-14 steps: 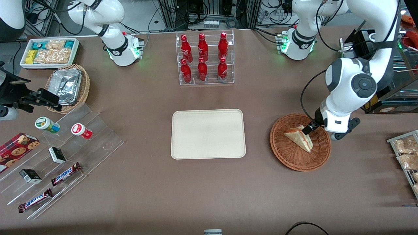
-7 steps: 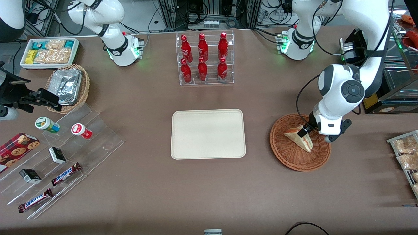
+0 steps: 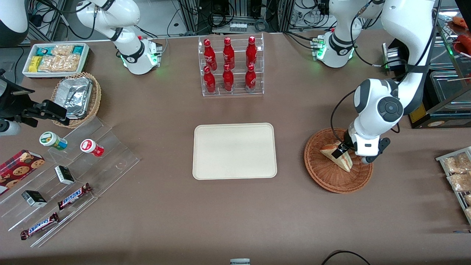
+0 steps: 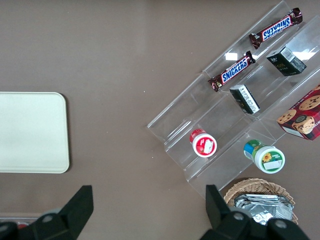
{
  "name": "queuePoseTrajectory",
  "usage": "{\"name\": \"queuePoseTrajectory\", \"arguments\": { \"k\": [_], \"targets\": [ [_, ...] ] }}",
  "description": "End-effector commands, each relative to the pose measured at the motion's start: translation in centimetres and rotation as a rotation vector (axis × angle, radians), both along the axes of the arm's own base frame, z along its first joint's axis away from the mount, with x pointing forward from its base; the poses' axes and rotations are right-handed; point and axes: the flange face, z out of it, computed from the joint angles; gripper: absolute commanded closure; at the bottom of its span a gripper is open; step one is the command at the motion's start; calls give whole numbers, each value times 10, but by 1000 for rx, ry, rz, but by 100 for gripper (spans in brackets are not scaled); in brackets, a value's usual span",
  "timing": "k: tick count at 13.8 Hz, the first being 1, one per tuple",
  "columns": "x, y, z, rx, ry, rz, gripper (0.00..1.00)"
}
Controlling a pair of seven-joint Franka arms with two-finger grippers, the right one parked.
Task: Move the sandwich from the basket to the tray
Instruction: 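Lower the left gripper and close it on the sandwich wedge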
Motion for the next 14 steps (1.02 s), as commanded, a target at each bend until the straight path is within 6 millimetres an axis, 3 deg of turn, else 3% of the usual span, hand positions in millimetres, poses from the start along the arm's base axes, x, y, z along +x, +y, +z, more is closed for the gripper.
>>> {"name": "queuePoseTrajectory", "arguments": {
  "k": [1,5,7,11,12,14],
  "targets": [
    [0,-4,-6,11,-9,16,0],
    [-1,-4,-22,10,0,20,2],
    [0,-6,-29,9,0,83,23],
    [-3,-18,-28,7,-2,127,92],
    [-2,-19,-27,6,-4,123,100],
    [-2,-20,-27,32,-9,88,100]
  ]
}}
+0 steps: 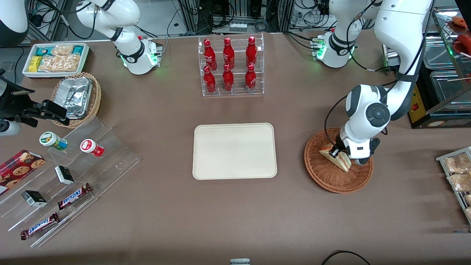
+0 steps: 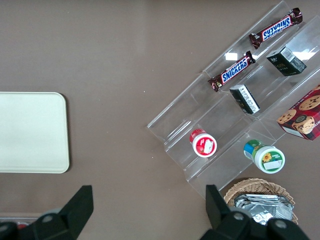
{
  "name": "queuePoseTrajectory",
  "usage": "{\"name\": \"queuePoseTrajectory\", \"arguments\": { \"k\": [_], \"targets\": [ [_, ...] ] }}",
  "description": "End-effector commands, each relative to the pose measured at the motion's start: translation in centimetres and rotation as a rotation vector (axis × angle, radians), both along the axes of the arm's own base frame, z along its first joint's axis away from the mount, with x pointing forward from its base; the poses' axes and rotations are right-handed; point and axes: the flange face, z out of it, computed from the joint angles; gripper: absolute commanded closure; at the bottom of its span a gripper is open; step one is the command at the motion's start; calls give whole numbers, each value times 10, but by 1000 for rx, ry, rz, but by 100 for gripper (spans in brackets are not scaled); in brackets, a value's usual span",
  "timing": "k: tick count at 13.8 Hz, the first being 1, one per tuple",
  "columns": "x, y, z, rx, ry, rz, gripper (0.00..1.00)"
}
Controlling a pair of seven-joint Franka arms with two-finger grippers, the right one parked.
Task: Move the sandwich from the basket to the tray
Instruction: 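Lift the sandwich and carry it over the cream tray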
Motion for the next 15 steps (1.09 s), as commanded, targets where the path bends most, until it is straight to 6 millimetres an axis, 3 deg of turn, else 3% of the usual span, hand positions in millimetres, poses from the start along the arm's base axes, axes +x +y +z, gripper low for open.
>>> {"name": "queuePoseTrajectory", "arguments": {
  "k": [1,4,8,15],
  "targets": [
    [0,-3,3,38,-18,-30,100],
    [7,-3,12,63,-10,-63,100],
    [11,-4,31,133,101,-231,100],
    [-9,-87,63,192,196,-568,100]
  ]
}}
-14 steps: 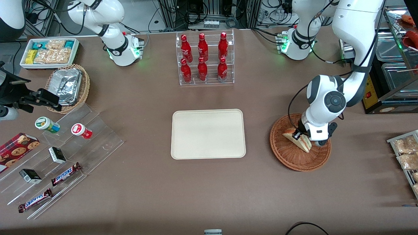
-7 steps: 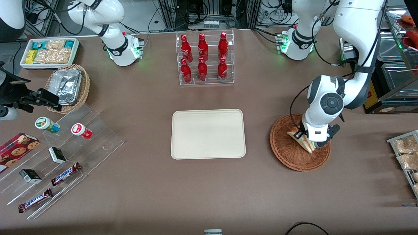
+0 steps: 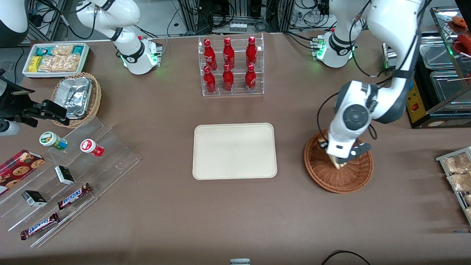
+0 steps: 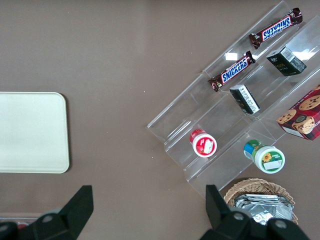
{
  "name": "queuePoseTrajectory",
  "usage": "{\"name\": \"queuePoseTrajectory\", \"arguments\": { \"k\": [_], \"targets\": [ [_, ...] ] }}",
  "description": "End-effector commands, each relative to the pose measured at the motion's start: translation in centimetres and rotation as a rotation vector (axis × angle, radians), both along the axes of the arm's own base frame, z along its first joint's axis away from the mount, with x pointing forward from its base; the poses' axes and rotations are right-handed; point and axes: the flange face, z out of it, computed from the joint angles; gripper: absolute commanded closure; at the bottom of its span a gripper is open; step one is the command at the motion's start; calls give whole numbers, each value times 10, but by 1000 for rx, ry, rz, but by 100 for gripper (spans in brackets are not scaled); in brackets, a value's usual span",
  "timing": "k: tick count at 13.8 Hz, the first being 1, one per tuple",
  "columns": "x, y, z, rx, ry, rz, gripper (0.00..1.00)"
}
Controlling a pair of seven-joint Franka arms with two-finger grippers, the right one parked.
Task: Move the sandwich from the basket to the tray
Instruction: 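Lift the sandwich and carry it over the cream tray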
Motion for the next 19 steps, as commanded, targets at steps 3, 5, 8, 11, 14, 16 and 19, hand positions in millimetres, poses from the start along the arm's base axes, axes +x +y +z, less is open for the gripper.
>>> {"name": "queuePoseTrajectory", "arguments": {
  "k": [3,5,8,11,14,16,19],
  "targets": [
    [-16,-59,36,1,23,-212,100],
    [-23,-89,43,-37,13,-246,100],
    [-29,-136,50,-121,11,-302,100],
    [-35,-182,43,-203,-12,-349,100],
    [-45,-222,18,-282,-64,-385,100],
    [-51,-243,4,-300,-67,-411,100],
    [-49,-274,-10,-318,-57,-438,100]
  ]
}}
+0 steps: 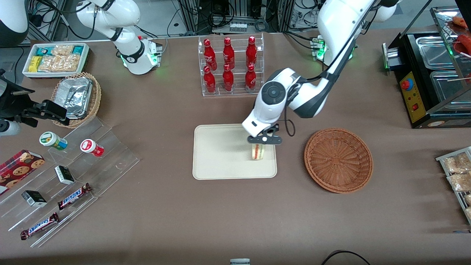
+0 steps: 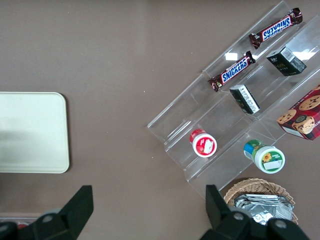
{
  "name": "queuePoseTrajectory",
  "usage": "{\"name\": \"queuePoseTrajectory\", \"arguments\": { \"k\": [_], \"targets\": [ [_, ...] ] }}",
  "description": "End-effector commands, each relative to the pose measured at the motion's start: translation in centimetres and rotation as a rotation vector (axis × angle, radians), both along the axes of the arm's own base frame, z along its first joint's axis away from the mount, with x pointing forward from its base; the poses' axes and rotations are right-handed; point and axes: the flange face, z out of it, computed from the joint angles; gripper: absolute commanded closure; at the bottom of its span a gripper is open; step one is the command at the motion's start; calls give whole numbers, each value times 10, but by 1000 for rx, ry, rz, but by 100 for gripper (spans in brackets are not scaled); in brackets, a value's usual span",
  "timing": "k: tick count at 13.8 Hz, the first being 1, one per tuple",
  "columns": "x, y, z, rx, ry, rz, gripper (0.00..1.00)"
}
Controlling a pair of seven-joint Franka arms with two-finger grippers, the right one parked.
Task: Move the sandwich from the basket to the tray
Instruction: 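Lower the held sandwich onto the tray with the left gripper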
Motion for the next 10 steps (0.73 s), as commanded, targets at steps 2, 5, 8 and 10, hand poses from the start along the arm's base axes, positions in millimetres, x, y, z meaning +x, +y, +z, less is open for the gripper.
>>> {"name": "queuePoseTrajectory", "arguments": {
  "k": [2,5,8,10],
  "targets": [
    [8,-32,-11,-21,8,-23,100],
    [11,-32,-20,-16,12,-26,100],
    [14,-31,-26,-12,15,-23,100],
    [15,-30,-29,-10,17,-22,100]
  ]
}}
